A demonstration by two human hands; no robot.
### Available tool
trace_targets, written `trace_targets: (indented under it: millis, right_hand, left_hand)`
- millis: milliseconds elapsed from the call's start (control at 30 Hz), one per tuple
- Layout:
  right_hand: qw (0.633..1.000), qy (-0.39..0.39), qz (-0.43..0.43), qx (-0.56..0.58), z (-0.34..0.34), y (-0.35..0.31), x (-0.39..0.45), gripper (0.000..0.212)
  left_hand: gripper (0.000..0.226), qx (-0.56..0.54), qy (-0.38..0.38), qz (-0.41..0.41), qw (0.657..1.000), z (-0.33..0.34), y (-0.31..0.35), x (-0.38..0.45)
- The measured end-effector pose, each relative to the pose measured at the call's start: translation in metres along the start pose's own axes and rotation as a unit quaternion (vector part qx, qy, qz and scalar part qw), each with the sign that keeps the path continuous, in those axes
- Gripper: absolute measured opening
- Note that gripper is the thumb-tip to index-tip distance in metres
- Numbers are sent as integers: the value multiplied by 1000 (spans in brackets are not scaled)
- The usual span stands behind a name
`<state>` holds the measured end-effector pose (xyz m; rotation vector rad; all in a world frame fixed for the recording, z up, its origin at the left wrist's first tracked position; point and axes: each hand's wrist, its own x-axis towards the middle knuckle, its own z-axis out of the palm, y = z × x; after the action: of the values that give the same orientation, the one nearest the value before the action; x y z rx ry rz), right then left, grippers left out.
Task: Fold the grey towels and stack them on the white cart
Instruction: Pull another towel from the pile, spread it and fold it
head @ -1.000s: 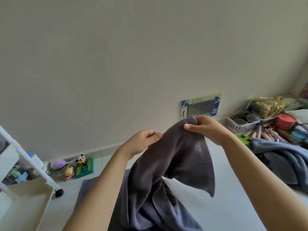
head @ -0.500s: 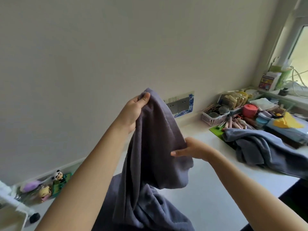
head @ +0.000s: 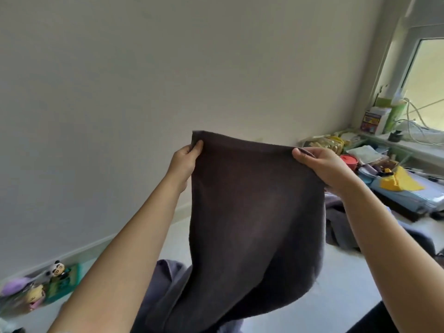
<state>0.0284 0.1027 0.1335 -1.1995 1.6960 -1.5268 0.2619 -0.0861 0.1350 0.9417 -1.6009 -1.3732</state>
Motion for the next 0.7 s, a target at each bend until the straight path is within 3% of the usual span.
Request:
trace_targets:
  millis: [133,300,467,700]
  right_hand:
    - [1000,30,-2,-2,-52,-14,15,34]
    - [993,82,28,-82,-122,-7,32,41]
    - [984,125,76,-101,-198,26,29,36]
    - [952,222,89,-194,-279,68,27,37]
  left_hand:
    - [23,27,-10,29,999,58,18,26]
    - [21,79,-53,43,995,141,29,71]
    - [31,119,-83,16,989,246,37,102]
    - [26,41,-133,-7,990,377,36,136]
